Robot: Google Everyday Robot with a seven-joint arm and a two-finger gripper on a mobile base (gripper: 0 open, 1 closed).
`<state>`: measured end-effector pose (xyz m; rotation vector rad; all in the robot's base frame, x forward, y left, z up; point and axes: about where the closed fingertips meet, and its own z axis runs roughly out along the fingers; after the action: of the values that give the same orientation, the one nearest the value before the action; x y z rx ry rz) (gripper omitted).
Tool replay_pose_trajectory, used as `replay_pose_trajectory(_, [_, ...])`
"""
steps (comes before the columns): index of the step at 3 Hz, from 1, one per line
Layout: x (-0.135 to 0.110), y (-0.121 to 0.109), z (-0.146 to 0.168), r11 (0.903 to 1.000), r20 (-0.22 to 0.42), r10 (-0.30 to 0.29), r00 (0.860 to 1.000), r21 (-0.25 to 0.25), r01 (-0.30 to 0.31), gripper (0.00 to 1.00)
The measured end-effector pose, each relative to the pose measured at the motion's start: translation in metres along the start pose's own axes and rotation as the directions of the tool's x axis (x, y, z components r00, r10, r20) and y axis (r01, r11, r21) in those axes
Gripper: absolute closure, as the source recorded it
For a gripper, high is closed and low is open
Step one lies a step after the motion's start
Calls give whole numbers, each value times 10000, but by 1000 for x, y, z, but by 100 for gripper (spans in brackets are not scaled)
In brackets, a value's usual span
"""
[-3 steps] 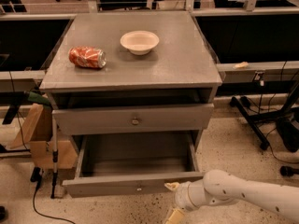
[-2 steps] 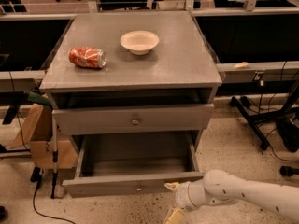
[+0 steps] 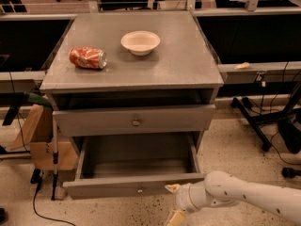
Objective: Close middle drawer
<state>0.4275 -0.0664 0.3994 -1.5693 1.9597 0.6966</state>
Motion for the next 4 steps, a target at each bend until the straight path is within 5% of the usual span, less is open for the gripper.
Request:
replay_pose_trajectory(1, [2, -9, 1, 9998, -67, 7, 10000, 216, -5, 27])
replay_pose_trajectory(2, [0, -51, -4, 9945, -222, -41, 9997, 1041, 63, 50])
replay_pose_trajectory(3, [0, -49, -4, 9945, -222, -40, 9997, 1042, 63, 73])
replay_pose_trajectory(4, [-3, -71, -6, 9891, -353, 43, 9994, 1471, 10, 96])
